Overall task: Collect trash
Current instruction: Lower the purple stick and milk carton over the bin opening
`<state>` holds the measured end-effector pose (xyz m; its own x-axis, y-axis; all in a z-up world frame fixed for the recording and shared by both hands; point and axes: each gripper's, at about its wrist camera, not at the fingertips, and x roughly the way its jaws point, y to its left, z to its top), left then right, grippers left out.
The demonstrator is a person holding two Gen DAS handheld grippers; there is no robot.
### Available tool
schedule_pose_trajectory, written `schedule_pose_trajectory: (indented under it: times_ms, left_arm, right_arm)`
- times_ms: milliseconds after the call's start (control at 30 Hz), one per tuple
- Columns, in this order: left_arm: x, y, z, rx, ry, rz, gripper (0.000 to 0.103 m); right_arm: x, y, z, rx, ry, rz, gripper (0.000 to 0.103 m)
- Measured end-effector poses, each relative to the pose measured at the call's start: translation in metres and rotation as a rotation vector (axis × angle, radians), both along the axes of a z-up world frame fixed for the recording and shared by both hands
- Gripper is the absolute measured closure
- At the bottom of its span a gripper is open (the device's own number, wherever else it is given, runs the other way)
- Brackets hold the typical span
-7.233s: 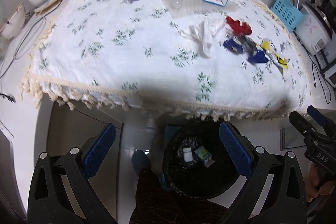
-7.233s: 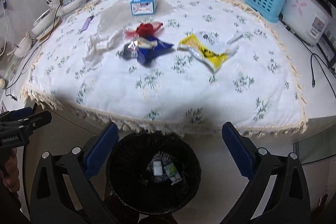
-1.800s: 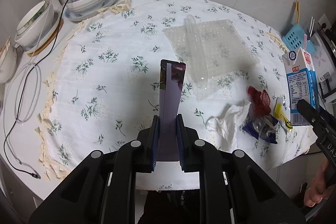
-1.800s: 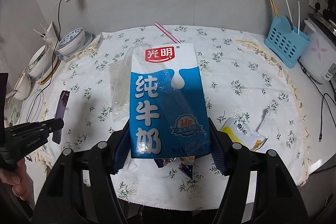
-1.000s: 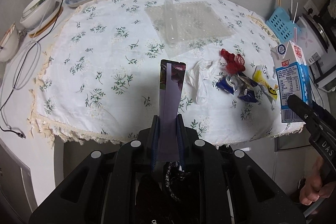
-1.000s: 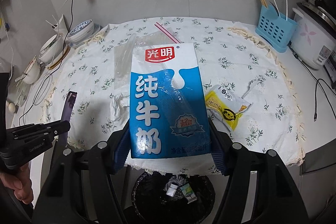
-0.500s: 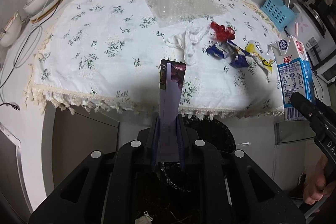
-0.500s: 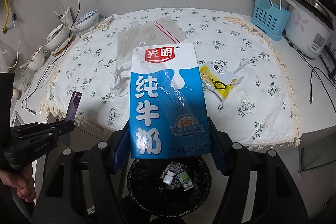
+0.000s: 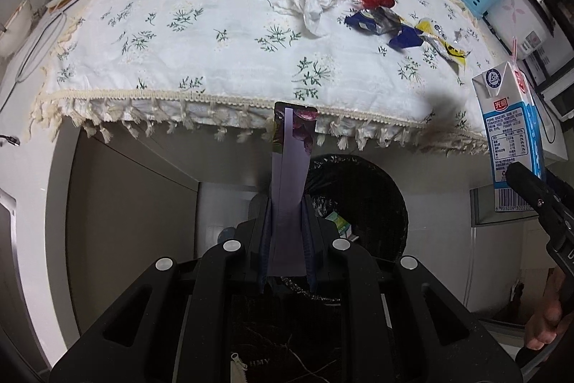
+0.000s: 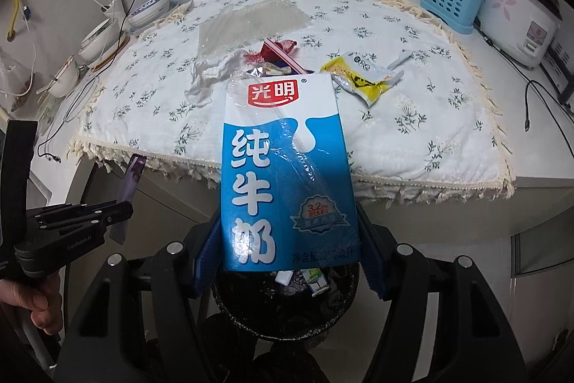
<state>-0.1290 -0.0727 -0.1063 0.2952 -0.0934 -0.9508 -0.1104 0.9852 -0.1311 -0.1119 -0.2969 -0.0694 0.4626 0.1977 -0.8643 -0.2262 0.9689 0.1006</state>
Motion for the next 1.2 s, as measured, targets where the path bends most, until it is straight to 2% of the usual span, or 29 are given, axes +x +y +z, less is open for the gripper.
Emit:
schedule_pose_trajectory:
  times_ms: [200, 600, 900, 967, 1200]
  left_arm:
    - [-0.013, -0.013, -0.020, -0.012, 0.036, -0.013, 0.088]
    - [-0.025, -0.035, -0.067, -0.022, 0.092, -0.026, 0.088]
    - [-0.017, -0.044, -0.100, -0.024, 0.108, -0.024, 0.088]
    - [-0.015, -0.046, -0.107, -0.011, 0.115, -0.024, 0.088]
    - [-0.004, -0.054, -0.132, -0.001, 0.147, -0.029, 0.088]
  right_arm:
    - [-0.018, -0.008, -0.018, 0.018, 0.051, 0.029, 0.041]
    - [-0.035, -0.012, -0.065, -0.023, 0.111, 0.049, 0.041]
    - [-0.025, -0.020, -0.110, -0.046, 0.182, 0.024, 0.041]
    - [-0.022, -0.020, -0.121, -0.076, 0.203, 0.025, 0.041]
    - [-0.011, -0.024, -0.143, -0.090, 0.243, 0.012, 0.041]
